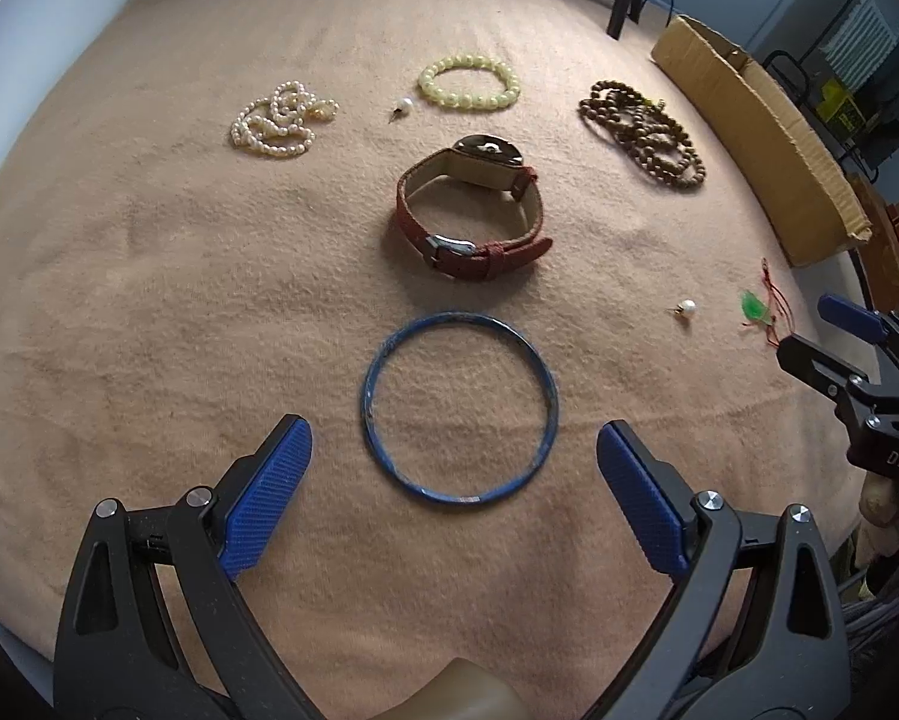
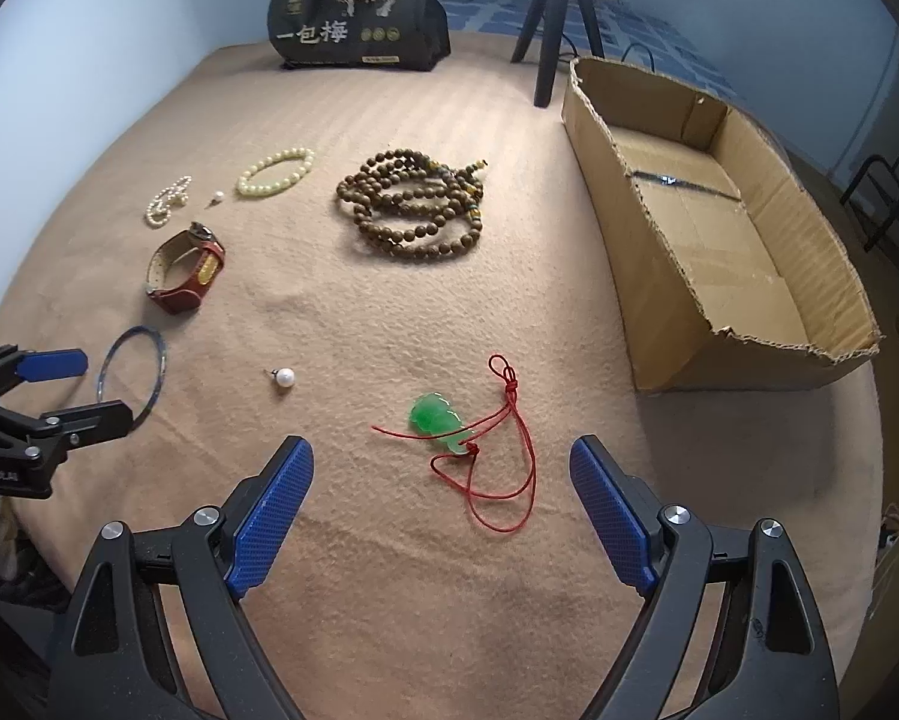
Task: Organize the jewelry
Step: 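Grasp the blue bangle with the left tool while the right tool grasps the jade pendant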
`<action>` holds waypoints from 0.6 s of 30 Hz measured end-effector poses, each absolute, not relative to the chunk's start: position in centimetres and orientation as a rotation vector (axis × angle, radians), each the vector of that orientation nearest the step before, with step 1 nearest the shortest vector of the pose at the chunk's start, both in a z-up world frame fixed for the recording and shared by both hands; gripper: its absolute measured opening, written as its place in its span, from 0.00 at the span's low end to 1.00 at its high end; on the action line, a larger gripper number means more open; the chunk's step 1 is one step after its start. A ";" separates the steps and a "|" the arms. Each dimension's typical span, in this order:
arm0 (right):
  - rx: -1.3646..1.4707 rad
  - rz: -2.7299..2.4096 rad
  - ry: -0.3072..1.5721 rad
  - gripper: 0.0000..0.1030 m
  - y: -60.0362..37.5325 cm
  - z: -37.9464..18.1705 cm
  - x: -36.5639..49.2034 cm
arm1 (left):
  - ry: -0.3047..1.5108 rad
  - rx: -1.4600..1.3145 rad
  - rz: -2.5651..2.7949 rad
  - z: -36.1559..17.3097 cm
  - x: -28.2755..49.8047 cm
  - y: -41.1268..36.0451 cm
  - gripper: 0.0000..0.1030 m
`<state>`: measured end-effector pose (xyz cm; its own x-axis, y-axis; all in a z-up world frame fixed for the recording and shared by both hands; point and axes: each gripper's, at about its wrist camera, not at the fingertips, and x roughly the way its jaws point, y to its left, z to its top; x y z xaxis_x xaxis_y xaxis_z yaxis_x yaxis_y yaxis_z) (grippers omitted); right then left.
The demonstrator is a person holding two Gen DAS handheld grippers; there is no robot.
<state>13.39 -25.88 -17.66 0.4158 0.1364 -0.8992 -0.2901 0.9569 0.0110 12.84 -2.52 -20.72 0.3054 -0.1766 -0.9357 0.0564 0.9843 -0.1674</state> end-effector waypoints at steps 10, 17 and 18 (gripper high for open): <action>-0.179 0.287 1.129 0.85 -24.9 -18.7 14.1 | 1.245 0.019 -0.076 -22.4 14.0 -4.1 0.95; -0.190 0.294 1.158 0.77 -25.0 -19.9 14.6 | 1.245 -0.027 -0.061 -22.5 14.7 -3.3 0.95; -0.189 0.298 1.167 0.75 -25.0 -20.1 14.8 | 1.243 -0.028 -0.062 -22.5 14.7 -3.3 0.95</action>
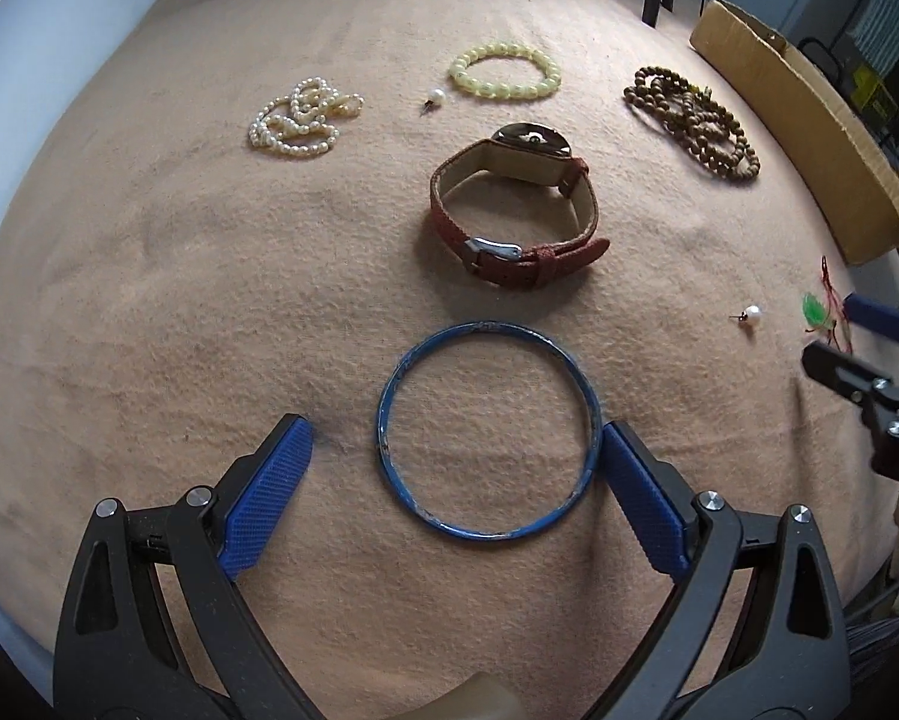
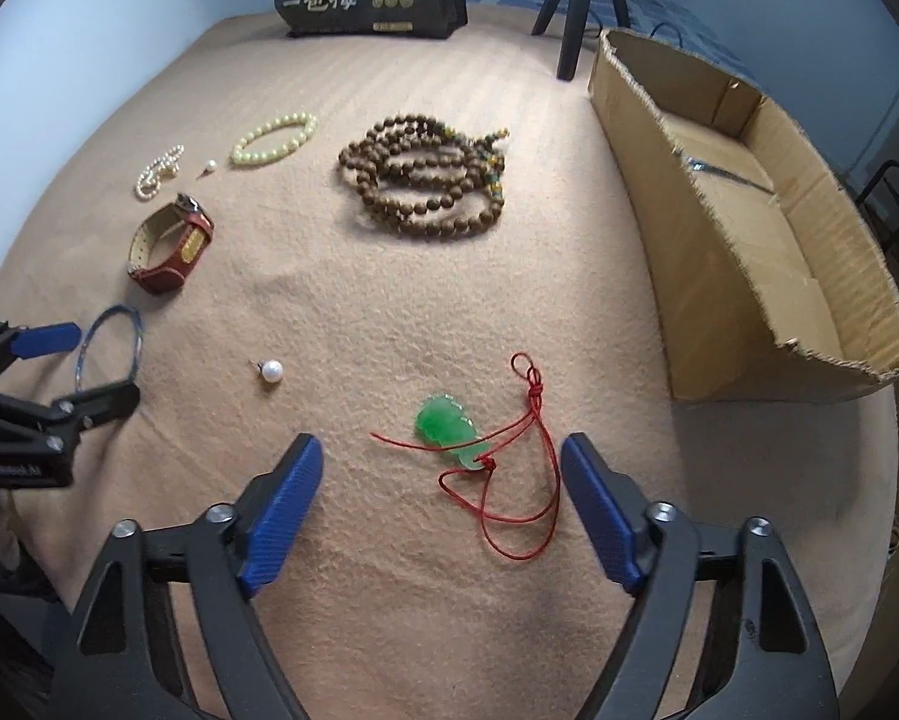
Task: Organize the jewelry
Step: 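Grasp the blue bangle with the left tool while the right tool grasps the jade pendant, then carry the bangle and jade pendant to the cardboard box and release both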
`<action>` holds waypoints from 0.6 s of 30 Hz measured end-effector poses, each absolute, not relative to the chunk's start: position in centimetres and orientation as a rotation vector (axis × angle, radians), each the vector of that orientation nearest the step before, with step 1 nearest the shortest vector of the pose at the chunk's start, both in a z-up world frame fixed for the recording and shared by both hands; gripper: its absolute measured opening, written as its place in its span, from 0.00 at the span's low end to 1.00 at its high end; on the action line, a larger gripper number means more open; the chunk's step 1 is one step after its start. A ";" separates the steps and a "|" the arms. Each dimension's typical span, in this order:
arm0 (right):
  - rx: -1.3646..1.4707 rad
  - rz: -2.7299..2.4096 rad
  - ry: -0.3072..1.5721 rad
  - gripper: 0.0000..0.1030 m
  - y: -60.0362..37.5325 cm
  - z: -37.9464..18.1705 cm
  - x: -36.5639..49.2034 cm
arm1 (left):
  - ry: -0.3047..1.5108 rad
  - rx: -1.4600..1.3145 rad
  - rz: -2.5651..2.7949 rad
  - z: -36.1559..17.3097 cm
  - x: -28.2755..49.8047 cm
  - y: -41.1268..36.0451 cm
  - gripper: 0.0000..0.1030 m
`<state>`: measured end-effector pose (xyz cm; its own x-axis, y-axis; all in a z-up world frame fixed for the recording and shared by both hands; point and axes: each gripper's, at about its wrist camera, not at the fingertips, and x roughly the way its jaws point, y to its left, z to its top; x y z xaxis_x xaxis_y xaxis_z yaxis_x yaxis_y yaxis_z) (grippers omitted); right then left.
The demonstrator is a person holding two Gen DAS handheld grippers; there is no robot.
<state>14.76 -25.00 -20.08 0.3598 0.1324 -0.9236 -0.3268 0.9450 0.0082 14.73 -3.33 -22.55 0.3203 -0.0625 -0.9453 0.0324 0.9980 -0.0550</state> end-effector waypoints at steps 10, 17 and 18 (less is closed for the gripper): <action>-0.194 0.301 1.173 0.63 -24.9 -21.1 16.0 | 1.225 -0.017 -0.047 -22.1 14.3 -3.0 0.75; -0.176 0.326 1.171 0.16 -25.0 -21.0 16.7 | 1.221 -0.019 -0.049 -22.0 14.3 -2.9 0.72; -0.166 0.328 1.173 0.15 -25.0 -21.0 16.7 | 1.221 -0.019 -0.050 -21.9 14.2 -2.8 0.72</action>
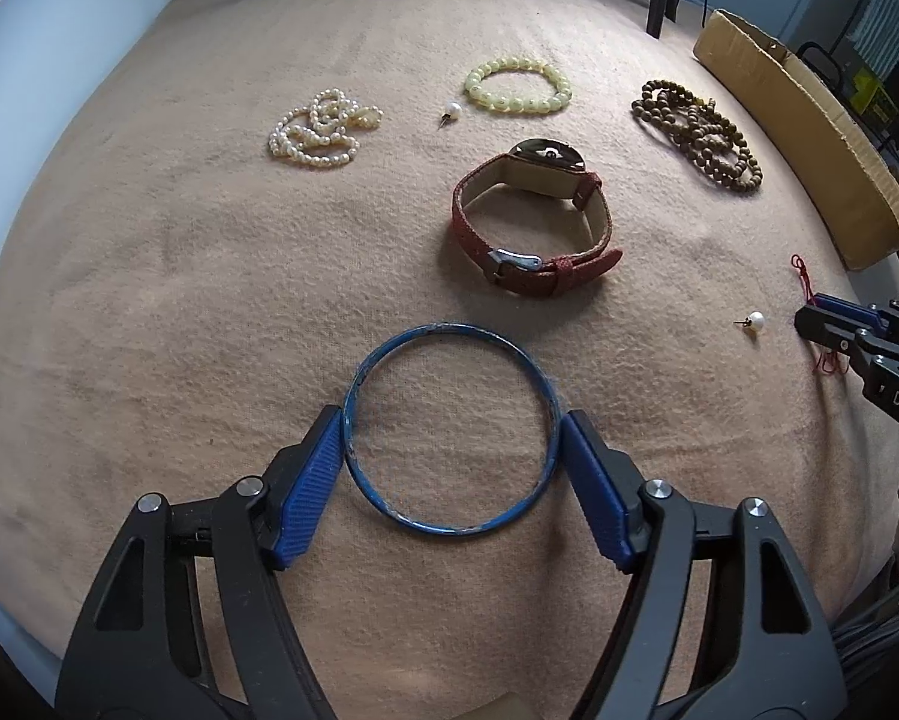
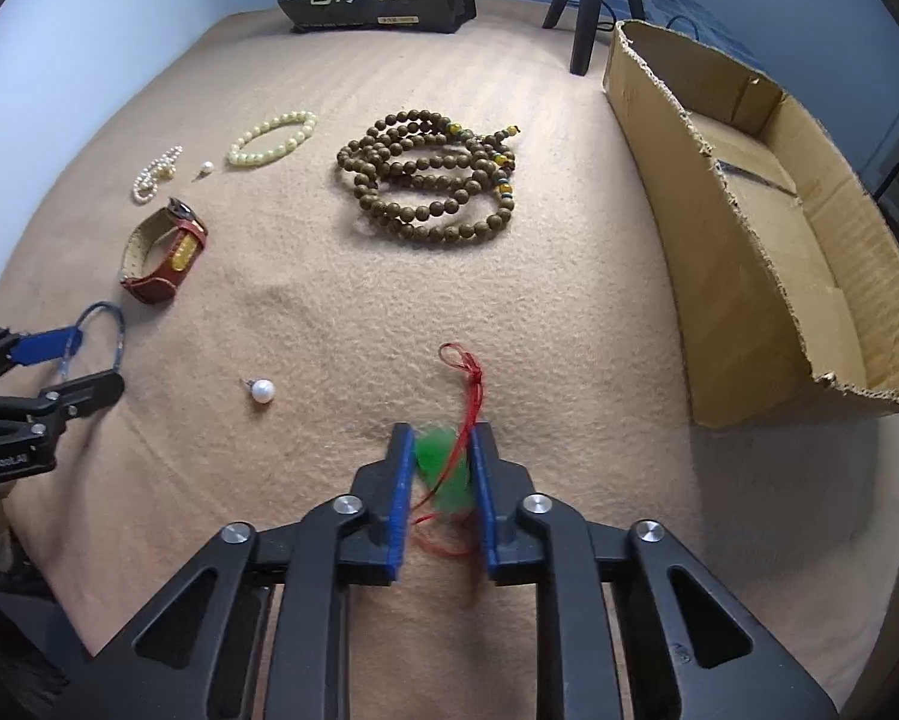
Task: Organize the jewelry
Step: 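Carry the bangle and jade pendant to the cardboard box and release both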
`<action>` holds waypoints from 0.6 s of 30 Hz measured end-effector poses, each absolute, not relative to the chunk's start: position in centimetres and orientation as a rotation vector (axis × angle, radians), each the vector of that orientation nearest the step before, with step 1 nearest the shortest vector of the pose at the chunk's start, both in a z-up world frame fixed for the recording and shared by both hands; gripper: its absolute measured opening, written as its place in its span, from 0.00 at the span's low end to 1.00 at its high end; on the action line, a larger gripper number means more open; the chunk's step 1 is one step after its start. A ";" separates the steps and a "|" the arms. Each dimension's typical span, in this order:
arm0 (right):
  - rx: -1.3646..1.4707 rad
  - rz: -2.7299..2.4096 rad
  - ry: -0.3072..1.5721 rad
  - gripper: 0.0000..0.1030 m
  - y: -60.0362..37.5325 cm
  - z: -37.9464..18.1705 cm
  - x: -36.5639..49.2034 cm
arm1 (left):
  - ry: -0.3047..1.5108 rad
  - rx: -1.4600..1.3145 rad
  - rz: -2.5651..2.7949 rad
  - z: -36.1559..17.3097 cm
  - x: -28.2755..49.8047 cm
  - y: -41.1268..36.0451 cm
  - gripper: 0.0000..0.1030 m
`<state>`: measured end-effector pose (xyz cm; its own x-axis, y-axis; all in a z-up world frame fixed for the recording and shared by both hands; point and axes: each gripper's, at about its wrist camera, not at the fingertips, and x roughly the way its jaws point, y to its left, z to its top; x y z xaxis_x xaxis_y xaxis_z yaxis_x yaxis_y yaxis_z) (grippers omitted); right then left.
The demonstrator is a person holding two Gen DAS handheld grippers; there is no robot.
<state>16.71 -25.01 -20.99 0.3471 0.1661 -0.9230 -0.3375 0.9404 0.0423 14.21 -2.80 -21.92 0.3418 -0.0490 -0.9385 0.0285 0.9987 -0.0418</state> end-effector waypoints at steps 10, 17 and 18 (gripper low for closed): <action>-0.149 0.356 1.156 0.14 -24.5 -19.8 15.8 | 1.208 -0.052 -0.043 -20.7 12.7 -1.4 0.72; -0.121 0.379 1.081 0.14 -24.3 -17.1 15.4 | 1.157 -0.042 -0.047 -18.8 11.8 -1.7 0.72; -0.119 0.379 1.068 0.14 -24.3 -16.7 15.4 | 1.147 -0.035 -0.047 -18.5 11.9 -2.0 0.72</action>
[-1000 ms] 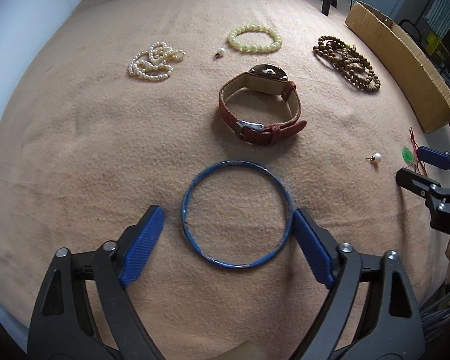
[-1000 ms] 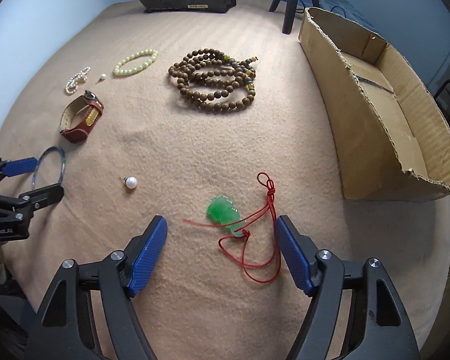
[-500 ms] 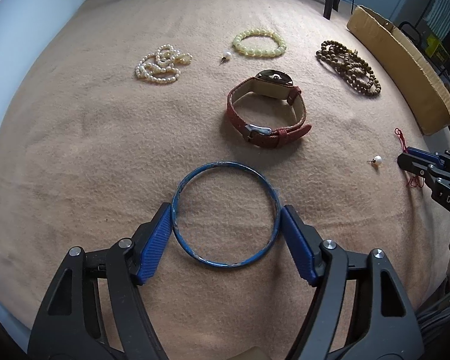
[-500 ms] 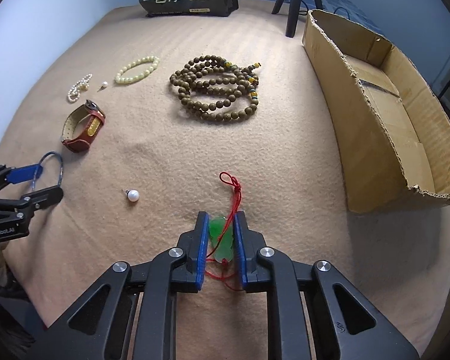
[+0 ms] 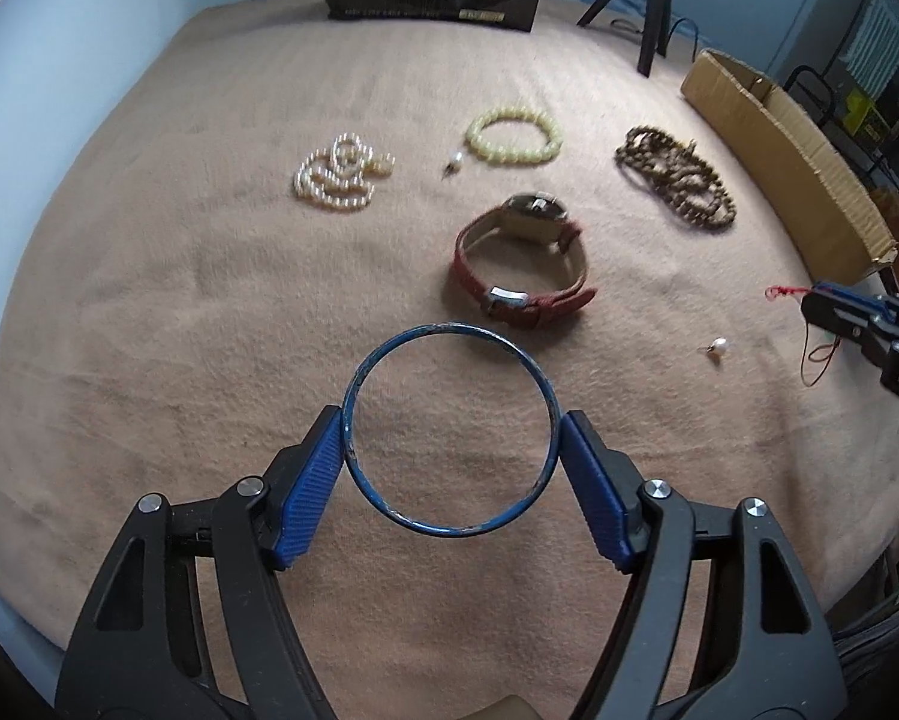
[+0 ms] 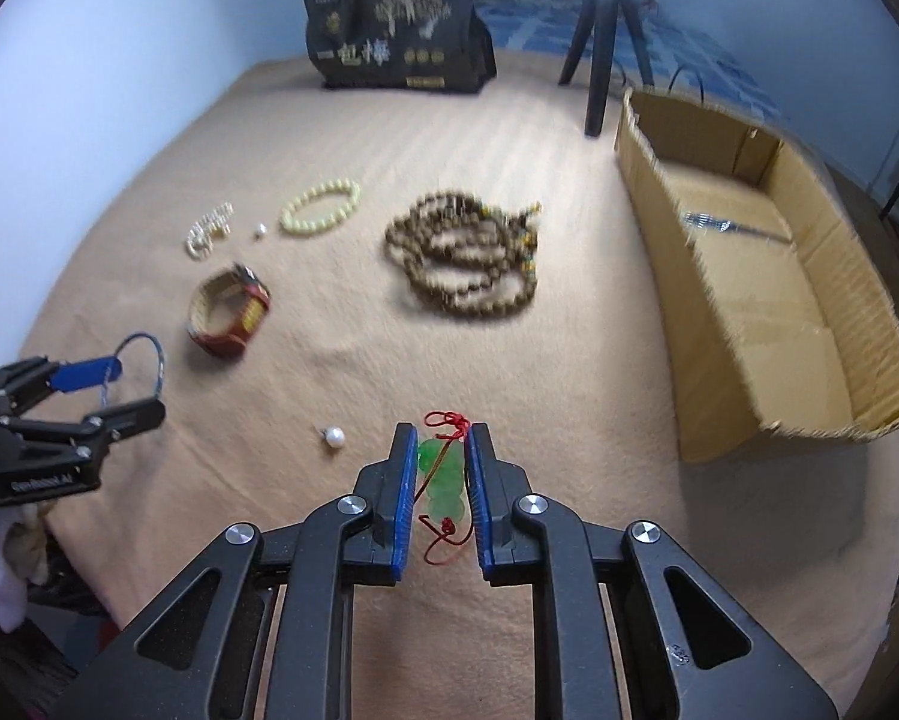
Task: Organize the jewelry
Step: 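Carry the bangle and jade pendant to the cardboard box and release both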
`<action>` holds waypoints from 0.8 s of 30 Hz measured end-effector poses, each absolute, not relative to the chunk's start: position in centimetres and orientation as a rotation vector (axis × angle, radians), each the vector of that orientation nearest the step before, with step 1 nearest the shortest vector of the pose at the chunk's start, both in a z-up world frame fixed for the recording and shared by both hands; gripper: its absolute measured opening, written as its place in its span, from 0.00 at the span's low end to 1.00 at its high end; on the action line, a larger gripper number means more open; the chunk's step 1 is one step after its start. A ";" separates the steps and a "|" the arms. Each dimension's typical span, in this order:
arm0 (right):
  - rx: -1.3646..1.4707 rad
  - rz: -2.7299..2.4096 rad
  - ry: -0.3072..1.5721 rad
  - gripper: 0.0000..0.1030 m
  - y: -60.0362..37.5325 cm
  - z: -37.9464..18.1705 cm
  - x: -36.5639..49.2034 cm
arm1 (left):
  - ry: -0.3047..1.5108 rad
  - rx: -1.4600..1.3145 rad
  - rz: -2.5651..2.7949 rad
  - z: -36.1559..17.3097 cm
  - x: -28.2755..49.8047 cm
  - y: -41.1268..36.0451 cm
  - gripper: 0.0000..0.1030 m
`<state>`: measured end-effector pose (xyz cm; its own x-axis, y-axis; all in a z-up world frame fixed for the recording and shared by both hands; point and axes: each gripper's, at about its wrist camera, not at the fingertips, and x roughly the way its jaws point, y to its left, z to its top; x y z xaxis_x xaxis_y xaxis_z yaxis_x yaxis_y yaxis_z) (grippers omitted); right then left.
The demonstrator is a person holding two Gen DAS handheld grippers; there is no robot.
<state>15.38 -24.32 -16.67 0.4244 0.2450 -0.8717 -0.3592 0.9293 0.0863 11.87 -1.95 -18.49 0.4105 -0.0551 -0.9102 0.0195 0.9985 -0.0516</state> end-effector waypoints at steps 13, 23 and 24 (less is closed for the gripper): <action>-0.028 0.314 0.897 0.14 -27.8 -10.9 16.4 | 1.045 -0.039 -0.137 -13.2 13.6 -5.1 0.72; 0.026 0.190 0.854 0.14 -32.9 -9.4 18.5 | 0.956 -0.001 -0.222 -9.5 18.9 -10.8 0.72; 0.030 0.181 0.855 0.14 -33.3 -9.4 18.7 | 0.952 0.002 -0.229 -9.3 19.5 -11.4 0.72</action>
